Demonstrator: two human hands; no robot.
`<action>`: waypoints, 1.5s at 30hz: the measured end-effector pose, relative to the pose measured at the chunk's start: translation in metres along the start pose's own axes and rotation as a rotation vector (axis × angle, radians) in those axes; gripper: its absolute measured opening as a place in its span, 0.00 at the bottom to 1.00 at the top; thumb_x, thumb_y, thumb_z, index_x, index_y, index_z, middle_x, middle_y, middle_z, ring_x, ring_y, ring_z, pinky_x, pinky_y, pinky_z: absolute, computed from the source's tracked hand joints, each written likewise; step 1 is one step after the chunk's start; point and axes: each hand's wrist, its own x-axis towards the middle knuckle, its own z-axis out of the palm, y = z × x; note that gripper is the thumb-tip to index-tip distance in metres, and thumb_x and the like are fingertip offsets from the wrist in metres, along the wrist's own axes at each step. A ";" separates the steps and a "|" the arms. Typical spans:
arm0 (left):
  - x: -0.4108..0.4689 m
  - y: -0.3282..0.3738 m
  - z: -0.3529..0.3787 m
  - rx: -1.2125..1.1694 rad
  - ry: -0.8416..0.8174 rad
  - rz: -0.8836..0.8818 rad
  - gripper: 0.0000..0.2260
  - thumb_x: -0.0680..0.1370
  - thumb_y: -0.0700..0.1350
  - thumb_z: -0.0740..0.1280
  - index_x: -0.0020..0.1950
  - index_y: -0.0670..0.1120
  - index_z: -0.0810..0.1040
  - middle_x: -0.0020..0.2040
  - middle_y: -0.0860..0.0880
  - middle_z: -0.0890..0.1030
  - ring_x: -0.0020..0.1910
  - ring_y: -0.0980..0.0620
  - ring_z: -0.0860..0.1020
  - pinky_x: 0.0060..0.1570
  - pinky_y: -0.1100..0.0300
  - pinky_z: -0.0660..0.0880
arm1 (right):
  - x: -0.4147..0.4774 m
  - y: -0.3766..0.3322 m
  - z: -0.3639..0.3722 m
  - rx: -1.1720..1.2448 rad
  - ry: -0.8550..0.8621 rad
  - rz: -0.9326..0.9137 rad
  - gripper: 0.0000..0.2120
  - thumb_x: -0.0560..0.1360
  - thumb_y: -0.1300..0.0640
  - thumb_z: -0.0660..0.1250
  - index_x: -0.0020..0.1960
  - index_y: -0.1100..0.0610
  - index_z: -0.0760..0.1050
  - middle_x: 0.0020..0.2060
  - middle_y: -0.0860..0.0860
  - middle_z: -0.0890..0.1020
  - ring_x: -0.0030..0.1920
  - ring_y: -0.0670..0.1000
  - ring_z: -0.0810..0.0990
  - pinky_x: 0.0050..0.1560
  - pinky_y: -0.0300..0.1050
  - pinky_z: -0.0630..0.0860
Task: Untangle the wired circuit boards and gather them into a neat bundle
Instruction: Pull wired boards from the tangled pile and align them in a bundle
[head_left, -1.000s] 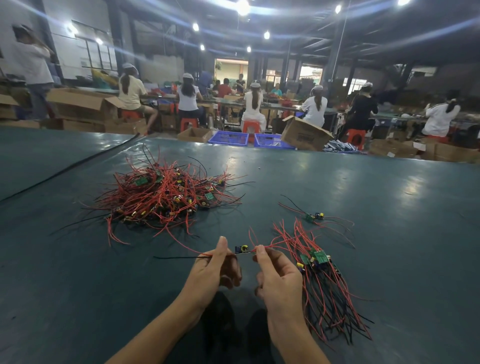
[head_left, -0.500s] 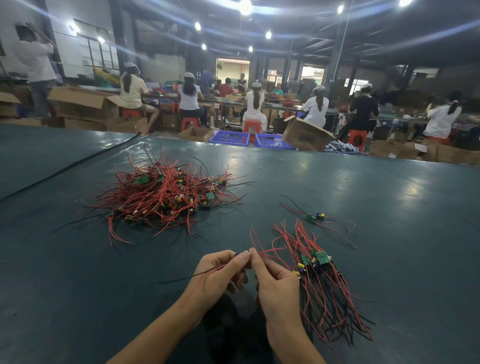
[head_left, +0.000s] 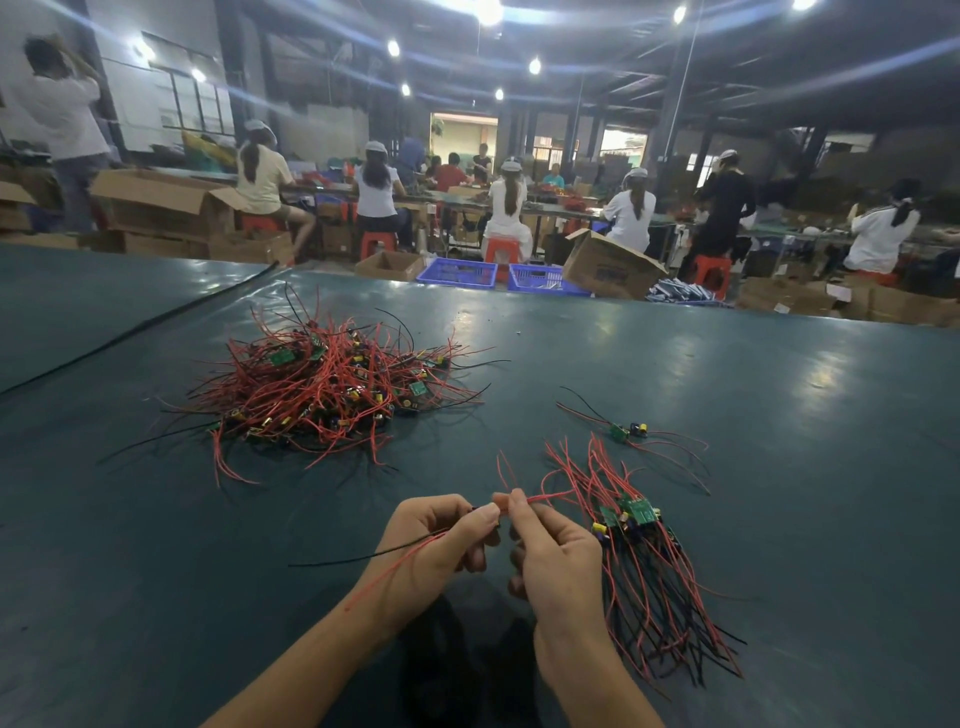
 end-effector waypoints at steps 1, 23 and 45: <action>0.000 0.001 0.000 -0.004 -0.003 0.001 0.17 0.70 0.59 0.68 0.34 0.47 0.82 0.27 0.47 0.78 0.28 0.55 0.75 0.33 0.66 0.71 | 0.002 -0.001 -0.001 0.019 0.013 0.015 0.12 0.77 0.55 0.68 0.38 0.54 0.86 0.21 0.44 0.71 0.21 0.41 0.66 0.22 0.34 0.63; 0.000 0.008 0.000 -0.069 -0.031 -0.056 0.16 0.68 0.58 0.69 0.31 0.46 0.81 0.27 0.46 0.78 0.27 0.53 0.74 0.30 0.65 0.70 | -0.003 0.002 0.010 -0.004 0.012 -0.046 0.10 0.75 0.54 0.71 0.36 0.55 0.85 0.28 0.52 0.82 0.30 0.48 0.79 0.36 0.44 0.77; -0.002 -0.006 -0.001 0.313 0.115 0.143 0.09 0.72 0.54 0.73 0.41 0.49 0.83 0.32 0.52 0.82 0.29 0.59 0.74 0.31 0.60 0.73 | 0.001 -0.008 -0.006 -0.260 -0.163 -0.052 0.09 0.74 0.52 0.72 0.35 0.51 0.85 0.31 0.47 0.84 0.31 0.43 0.79 0.29 0.35 0.73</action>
